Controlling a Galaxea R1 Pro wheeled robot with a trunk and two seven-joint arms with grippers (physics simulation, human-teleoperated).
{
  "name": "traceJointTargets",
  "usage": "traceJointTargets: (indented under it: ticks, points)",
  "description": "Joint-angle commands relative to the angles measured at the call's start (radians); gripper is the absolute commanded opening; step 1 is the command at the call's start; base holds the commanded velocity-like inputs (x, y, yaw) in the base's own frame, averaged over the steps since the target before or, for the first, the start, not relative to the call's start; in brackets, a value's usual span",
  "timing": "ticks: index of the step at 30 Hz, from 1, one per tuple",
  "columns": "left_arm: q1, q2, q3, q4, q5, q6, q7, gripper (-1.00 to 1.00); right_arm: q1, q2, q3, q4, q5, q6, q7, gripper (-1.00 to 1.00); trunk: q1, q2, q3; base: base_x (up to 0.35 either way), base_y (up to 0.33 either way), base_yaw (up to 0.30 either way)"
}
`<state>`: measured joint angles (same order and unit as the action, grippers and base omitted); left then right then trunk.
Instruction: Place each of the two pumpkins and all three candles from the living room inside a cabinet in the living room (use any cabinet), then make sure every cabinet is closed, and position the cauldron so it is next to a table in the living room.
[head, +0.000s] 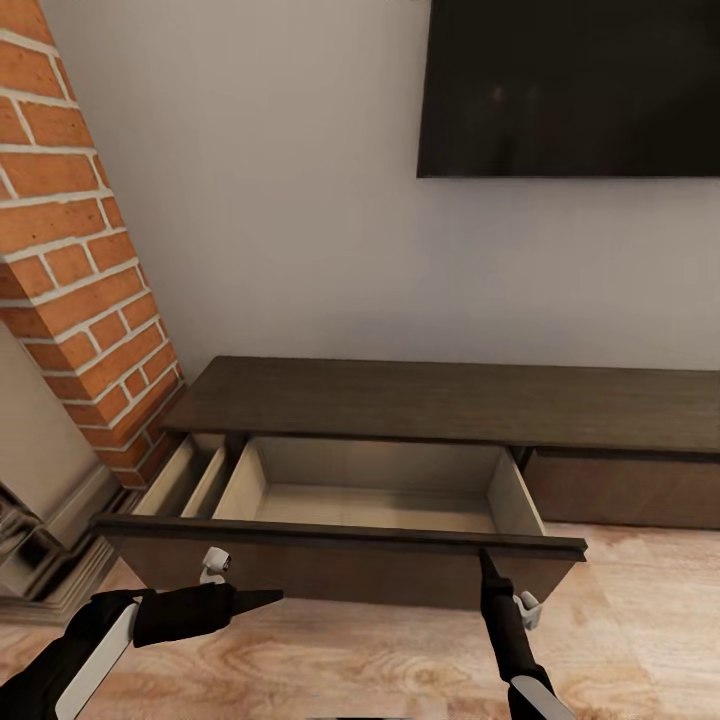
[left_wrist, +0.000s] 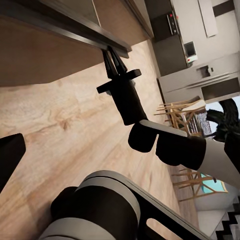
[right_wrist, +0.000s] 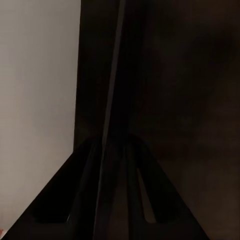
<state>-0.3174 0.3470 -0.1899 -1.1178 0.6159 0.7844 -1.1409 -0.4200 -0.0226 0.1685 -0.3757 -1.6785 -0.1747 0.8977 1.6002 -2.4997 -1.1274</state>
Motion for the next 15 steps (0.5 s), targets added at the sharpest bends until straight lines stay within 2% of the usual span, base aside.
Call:
traceJointTargets:
  ticks: [1,6,15]
  points:
    - [0.0,0.001,-0.002,-0.001,0.007,0.008,0.001,1.0,0.0,-0.002,-0.017,0.003,-0.032,0.003,0.007,-1.0,0.0,0.0,-0.001,-0.014,0.0,0.0]
    - [0.0,0.001,-0.002,-0.001,0.007,0.008,0.001,1.0,0.0,-0.002,-0.017,0.003,-0.032,0.003,0.007,-1.0,0.0,0.0,-0.001,-0.125,0.0,0.0]
    - [0.0,0.002,-0.002,-0.001,0.008,0.008,0.001,1.0,0.0,-0.002,-0.017,0.003,-0.032,0.003,0.007,-1.0,0.0,0.0,-0.001,-0.049,0.005,0.0]
